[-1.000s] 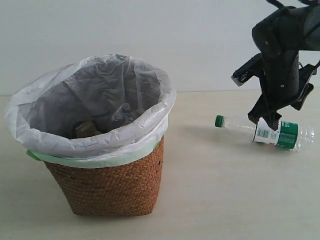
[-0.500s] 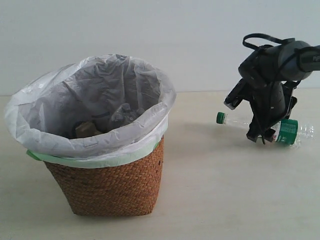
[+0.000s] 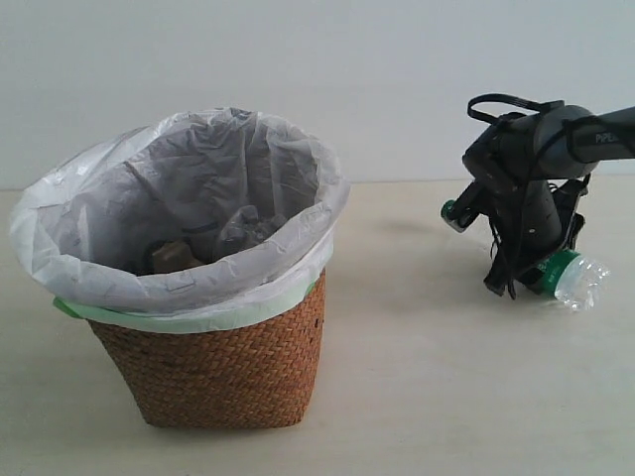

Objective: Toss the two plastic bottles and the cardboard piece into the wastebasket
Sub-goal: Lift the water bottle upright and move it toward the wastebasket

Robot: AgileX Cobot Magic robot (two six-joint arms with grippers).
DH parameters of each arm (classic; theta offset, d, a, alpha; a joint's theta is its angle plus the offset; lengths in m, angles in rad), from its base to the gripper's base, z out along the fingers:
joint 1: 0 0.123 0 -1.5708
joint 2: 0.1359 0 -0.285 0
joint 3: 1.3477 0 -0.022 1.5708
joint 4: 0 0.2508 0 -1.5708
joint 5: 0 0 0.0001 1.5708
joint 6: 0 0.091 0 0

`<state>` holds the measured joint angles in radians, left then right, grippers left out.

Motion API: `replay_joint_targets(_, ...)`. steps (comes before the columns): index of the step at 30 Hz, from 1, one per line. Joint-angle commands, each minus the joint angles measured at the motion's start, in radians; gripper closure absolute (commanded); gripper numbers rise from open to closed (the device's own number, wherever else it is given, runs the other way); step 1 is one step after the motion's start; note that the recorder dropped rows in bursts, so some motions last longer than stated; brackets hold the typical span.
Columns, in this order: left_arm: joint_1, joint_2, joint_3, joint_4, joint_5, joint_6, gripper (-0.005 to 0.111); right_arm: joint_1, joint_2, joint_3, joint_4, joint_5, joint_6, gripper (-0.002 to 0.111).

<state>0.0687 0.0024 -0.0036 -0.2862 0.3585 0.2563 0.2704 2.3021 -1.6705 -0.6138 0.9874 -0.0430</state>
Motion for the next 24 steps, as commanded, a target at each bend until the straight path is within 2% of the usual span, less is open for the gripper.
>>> replay_joint_targets(1, 0.003, -0.002, 0.004, 0.003, 0.001, 0.005, 0.103, 0.002, -0.039, 0.023, 0.083, -0.068, 0.089, 0.108)
replay_joint_targets(5, 0.003, -0.002, 0.004, 0.003, 0.001, 0.005, 0.103, 0.002, -0.161, 0.023, 0.131, -0.097, 0.106, 0.108)
replay_joint_targets(11, 0.003, -0.002, 0.004, 0.003, 0.001, 0.005, 0.103, -0.002, -0.326, 0.025, 0.401, -0.194, 0.021, 0.108)
replay_joint_targets(14, 0.003, -0.002, 0.004, 0.003, 0.001, 0.005, 0.103, -0.002, -0.452, 0.157, 0.589, -0.395, -0.018, 0.108)
replay_joint_targets(18, 0.003, -0.002, 0.004, 0.003, 0.001, 0.005, 0.103, -0.002, -0.567, 0.436, 0.671, -0.655, -0.012, 0.108)
replay_joint_targets(21, 0.003, -0.002, 0.004, 0.003, 0.001, 0.005, 0.103, -0.002, -0.629, 0.542, 0.670, -0.712, 0.033, 0.108)
replay_joint_targets(24, 0.003, -0.002, 0.004, 0.003, 0.001, 0.005, 0.103, 0.012, -0.721, 0.540, 0.680, -0.732, 0.067, 0.108)
